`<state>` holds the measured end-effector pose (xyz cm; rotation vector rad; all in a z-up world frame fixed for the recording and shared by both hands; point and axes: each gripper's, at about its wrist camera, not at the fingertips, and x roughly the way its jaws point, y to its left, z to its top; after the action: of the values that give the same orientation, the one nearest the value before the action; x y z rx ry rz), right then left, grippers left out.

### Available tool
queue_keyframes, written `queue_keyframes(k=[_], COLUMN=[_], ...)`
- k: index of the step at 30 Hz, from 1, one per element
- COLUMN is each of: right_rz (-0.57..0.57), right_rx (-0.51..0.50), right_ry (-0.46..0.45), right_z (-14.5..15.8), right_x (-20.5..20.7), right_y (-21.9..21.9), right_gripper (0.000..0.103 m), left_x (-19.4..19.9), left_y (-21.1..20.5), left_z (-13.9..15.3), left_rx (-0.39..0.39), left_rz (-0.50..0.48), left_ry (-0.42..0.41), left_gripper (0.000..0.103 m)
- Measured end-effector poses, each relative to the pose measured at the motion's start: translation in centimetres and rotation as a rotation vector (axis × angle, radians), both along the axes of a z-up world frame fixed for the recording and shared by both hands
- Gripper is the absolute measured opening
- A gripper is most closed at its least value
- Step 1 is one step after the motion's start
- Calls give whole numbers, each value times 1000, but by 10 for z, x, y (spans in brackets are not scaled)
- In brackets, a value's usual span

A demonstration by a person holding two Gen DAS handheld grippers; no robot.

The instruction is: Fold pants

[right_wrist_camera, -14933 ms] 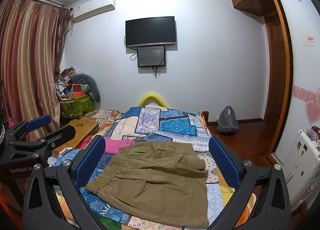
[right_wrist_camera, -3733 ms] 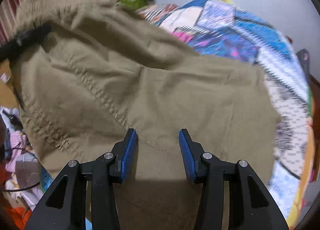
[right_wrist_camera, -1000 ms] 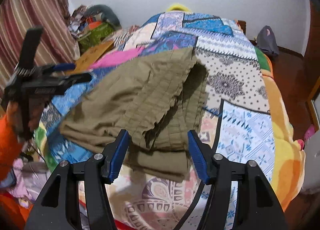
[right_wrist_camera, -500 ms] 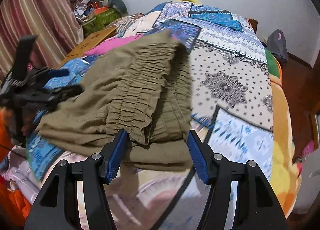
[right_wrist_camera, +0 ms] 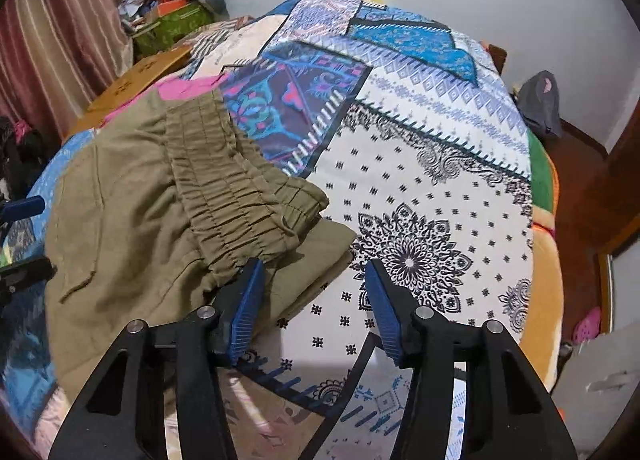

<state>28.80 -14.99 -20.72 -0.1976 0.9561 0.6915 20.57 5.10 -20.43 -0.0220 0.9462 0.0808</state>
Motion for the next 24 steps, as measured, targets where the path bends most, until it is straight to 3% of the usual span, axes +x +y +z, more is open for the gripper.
queue_keyframes(k=[5, 9, 14, 18, 22, 24], right_rz=[6, 42, 112, 132, 179, 162], right_rx=[74, 125, 87, 61, -82, -104], right_ry=[-28, -40, 17, 59, -20, 8], right_z=[32, 51, 28, 6, 6, 0], right_x=[-34, -68, -91, -82, -71, -54], right_y=[-5, 4, 31, 33, 37, 29], right_gripper=[49, 49, 49, 48, 43, 43], left_x=[5, 23, 39, 39, 28, 25], left_y=[33, 55, 62, 65, 58, 51], left_z=[20, 14, -14, -29, -32, -29], left_rx=[36, 118, 214, 167, 99, 102], left_rz=[13, 22, 10, 8, -27, -48], left_ry=[-45, -29, 24, 65, 88, 82], left_gripper=[98, 97, 94, 90, 84, 84])
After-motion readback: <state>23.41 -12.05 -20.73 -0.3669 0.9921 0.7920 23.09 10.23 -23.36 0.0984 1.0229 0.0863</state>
